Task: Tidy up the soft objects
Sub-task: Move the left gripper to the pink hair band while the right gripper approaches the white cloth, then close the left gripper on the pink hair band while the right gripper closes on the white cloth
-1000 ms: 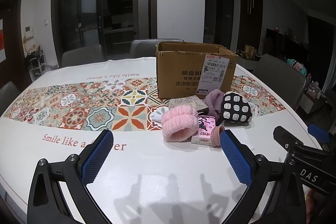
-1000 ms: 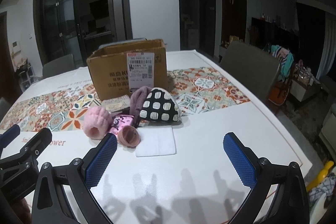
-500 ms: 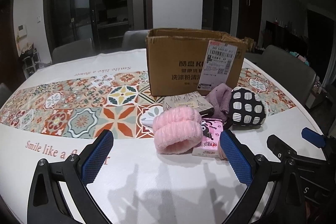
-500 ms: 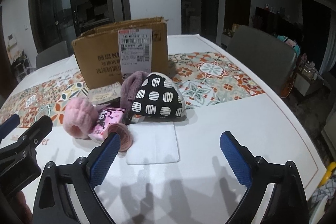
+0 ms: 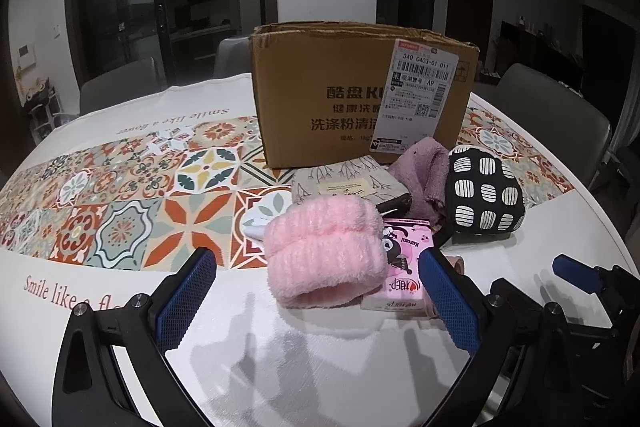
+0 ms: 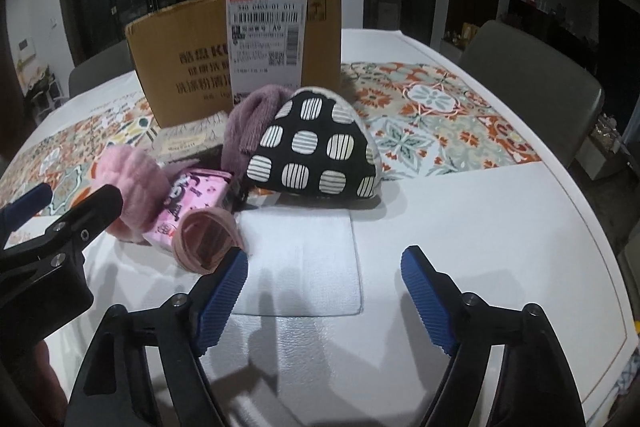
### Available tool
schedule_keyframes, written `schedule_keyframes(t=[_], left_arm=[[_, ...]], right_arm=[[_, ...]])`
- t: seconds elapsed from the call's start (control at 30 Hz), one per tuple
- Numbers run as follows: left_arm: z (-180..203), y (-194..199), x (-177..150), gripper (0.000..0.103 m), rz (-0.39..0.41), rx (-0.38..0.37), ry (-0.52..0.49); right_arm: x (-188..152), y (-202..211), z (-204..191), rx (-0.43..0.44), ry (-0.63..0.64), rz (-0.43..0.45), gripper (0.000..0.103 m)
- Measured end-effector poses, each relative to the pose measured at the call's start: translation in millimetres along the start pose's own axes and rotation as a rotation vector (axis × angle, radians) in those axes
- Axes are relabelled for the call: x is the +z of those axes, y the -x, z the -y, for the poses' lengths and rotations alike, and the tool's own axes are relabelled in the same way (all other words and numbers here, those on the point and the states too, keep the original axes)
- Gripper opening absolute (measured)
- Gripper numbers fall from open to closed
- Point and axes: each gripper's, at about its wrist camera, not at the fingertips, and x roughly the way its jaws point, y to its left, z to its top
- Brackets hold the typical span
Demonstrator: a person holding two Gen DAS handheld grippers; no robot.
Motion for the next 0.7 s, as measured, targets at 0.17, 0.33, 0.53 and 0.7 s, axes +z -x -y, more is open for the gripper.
schedule_keyframes(t=[0.17,0.33,0.53,0.7], left_arm=[[3.8,-10.5,1.3,0.092,-0.027,-0.015,0.001],[4.5,-15.6,0.4,0.079,-0.048,-0.011,-0.007],[1.5,-20.3,-5.9,0.065,-0.096,-0.025,0.020],[-0.2,-22.0,-7.9,0.051,-0.121,-0.062,0.039]], right_arm=[[-0.5,-8.2,-1.6,-0.007,0.019,-0.022,0.075],[-2.6,-16.3,-3.1,0.000,0.028,-0.047,0.068],[-5.9,-24.5,-5.2,0.034,0.029,-0.078,0.058],[-6.1,-24.4,-10.4,0.060,0.056,-0.072,0.044]])
